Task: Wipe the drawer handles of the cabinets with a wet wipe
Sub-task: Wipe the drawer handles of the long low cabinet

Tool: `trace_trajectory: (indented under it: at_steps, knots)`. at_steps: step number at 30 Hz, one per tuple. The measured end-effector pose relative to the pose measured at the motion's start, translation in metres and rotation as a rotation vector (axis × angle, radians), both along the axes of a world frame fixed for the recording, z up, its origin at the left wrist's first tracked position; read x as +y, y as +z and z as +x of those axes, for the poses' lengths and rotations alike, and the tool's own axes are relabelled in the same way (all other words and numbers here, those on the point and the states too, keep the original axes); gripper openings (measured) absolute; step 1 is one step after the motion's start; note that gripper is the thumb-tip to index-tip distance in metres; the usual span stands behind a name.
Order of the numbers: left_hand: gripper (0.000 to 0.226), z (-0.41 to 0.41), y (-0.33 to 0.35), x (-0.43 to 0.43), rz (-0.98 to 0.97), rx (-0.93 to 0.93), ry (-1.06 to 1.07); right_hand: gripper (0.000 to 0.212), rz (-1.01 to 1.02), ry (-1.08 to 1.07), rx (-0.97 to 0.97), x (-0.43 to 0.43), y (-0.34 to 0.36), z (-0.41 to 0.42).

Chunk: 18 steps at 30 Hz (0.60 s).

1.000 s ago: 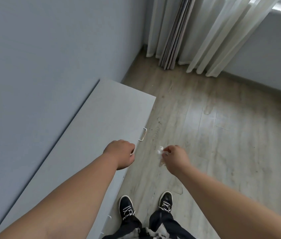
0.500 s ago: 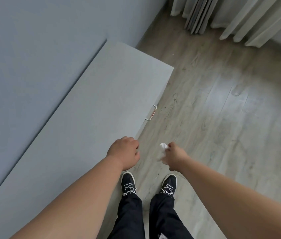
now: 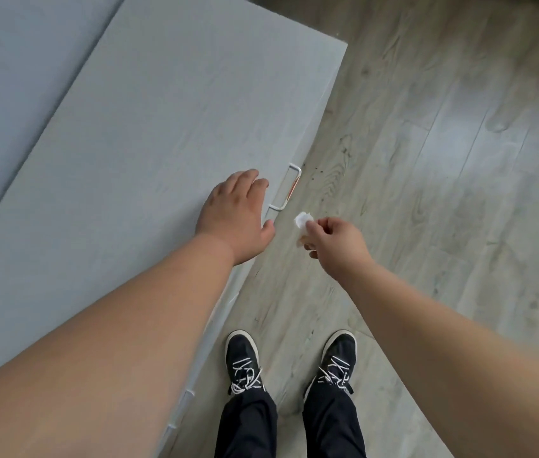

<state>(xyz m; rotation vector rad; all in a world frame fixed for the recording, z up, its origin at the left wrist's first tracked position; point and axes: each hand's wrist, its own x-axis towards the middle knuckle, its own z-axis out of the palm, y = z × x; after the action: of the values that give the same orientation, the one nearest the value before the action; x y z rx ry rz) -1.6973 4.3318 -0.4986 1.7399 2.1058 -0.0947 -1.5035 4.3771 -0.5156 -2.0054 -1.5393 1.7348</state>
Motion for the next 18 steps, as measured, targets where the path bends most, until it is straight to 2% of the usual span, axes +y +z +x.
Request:
trace_trajectory:
  at_steps: [4, 7, 11, 14, 17, 18]
  knots:
    - [0.078, -0.006, -0.032, 0.028, 0.056, 0.034, -0.044, 0.03, 0.142, -0.077, 0.013, 0.012, -0.032, -0.007]
    - [0.086, -0.014, -0.052, 0.048, 0.074, 0.109, -0.075, 0.03, 0.223, -0.18, 0.1, 0.021, -0.049, -0.014]
    - [0.084, -0.019, -0.066, 0.05, 0.202, 0.074, -0.058, 0.027, 0.283, -0.282, 0.119, 0.037, -0.057, -0.021]
    - [0.082, -0.02, -0.069, 0.05, 0.239, 0.061, -0.06, 0.017, 0.331, -0.339, 0.126, 0.057, -0.063, -0.027]
    - [0.084, -0.022, -0.069, 0.051, 0.246, 0.064, -0.066, 0.006, 0.386, -0.313, 0.138, 0.083, -0.07, -0.039]
    - [0.084, -0.022, -0.069, 0.051, 0.251, 0.062, -0.067, 0.009, 0.401, -0.283, 0.144, 0.09, -0.073, -0.043]
